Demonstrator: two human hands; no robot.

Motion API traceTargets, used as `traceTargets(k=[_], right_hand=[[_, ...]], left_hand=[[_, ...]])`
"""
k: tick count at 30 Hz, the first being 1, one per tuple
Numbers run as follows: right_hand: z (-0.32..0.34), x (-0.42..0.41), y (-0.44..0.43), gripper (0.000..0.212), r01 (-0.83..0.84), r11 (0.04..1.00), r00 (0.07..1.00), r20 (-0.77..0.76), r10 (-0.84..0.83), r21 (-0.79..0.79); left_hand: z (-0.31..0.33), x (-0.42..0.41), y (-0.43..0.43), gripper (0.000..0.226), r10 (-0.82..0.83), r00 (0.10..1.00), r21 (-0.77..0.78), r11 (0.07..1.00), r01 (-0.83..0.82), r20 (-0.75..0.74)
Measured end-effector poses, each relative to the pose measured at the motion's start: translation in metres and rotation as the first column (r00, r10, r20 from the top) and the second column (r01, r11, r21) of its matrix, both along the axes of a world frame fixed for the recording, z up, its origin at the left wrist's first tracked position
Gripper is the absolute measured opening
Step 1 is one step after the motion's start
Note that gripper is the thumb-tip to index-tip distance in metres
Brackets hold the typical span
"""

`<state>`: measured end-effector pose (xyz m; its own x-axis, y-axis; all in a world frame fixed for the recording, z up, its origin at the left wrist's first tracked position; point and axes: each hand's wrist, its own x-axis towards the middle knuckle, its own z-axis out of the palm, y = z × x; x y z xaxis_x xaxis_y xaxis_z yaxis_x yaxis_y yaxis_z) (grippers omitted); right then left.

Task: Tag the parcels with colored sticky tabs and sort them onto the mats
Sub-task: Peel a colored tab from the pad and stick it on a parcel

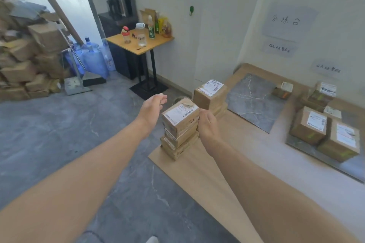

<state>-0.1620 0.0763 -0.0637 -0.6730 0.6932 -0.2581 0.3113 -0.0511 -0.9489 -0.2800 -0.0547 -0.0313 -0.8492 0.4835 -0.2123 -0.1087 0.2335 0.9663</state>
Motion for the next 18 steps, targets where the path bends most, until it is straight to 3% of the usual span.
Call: traceTargets(k=[4,9,18], right_hand=[[-0.015,-0.031,-0.012,0.041,0.125,0.991,0.991,0.063,-0.122,-0.039],[-0.032,-0.055,-0.026,0.032,0.212,0.975,0.964,0.177,-0.198,-0.065],[-0.045,-0.068,-0.033,0.037,0.219,0.974,0.972,0.107,-0.211,-0.066]], left_hand=[[-0.02,-0.04,0.0,0.048,-0.118,0.992,-0.045,0.992,0.121,0.049],[-0.044,-0.077,0.004,0.054,-0.236,0.961,-0.115,0.961,0.254,0.145],[-0.063,-0.086,0.024,0.056,-0.284,0.934,-0.094,0.946,0.31,0.218]])
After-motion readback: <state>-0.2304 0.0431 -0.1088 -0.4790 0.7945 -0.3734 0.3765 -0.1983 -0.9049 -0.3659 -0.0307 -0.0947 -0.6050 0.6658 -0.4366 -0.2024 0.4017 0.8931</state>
